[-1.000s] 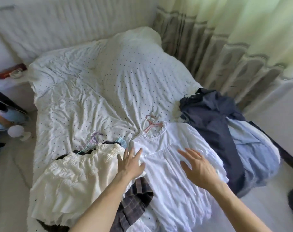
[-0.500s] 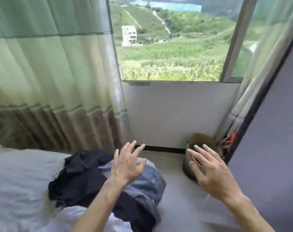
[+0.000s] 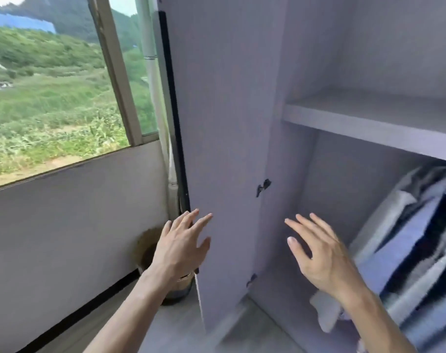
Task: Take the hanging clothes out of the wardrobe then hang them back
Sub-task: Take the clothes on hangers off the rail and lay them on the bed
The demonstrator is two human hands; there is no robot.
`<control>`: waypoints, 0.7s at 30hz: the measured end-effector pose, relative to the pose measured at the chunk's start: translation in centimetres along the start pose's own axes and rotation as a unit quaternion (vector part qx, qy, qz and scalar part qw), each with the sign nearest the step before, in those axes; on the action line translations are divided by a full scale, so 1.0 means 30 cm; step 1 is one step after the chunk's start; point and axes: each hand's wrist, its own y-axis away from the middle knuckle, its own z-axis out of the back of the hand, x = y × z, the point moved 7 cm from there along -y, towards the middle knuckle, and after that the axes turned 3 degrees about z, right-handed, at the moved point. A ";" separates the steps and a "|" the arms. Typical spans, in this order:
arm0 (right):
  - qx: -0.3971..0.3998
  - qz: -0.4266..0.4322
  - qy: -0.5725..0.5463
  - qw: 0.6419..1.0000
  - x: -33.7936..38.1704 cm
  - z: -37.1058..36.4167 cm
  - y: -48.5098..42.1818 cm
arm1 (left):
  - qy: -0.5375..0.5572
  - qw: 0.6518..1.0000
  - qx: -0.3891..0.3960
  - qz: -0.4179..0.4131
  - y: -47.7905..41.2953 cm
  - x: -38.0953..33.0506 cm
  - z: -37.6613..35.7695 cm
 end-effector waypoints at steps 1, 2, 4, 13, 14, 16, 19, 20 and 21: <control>-0.012 -0.022 0.017 1.000 -0.034 0.030 0.012 | 0.006 1.000 0.000 -0.028 -0.052 -0.036 -0.009; -0.021 -0.042 0.037 0.998 -0.066 0.061 0.027 | 0.015 0.999 0.000 -0.052 -0.100 -0.076 -0.018; -0.033 -0.086 0.078 0.993 -0.130 0.130 0.061 | 0.029 0.995 0.008 -0.099 -0.184 -0.173 -0.040; -0.115 -0.222 0.179 0.951 -0.396 0.423 0.195 | 0.103 0.954 0.087 -0.268 -0.354 -0.680 -0.183; -0.124 -0.236 0.189 0.945 -0.430 0.453 0.193 | 0.107 0.949 0.093 -0.282 -0.368 -0.728 -0.195; -0.148 -0.258 0.205 0.933 -0.502 0.515 0.171 | 0.113 0.940 0.106 -0.304 -0.407 -0.816 -0.222; -0.204 -0.258 0.235 0.915 -0.596 0.632 0.089 | 0.112 0.933 0.118 -0.321 -0.498 -0.950 -0.246; -0.215 -0.265 0.241 0.908 -0.642 0.671 0.056 | 0.115 0.931 0.120 -0.324 -0.530 -0.997 -0.251; -0.227 -0.270 0.252 0.901 -0.689 0.711 0.017 | 0.120 0.930 0.119 -0.327 -0.561 -1.042 -0.255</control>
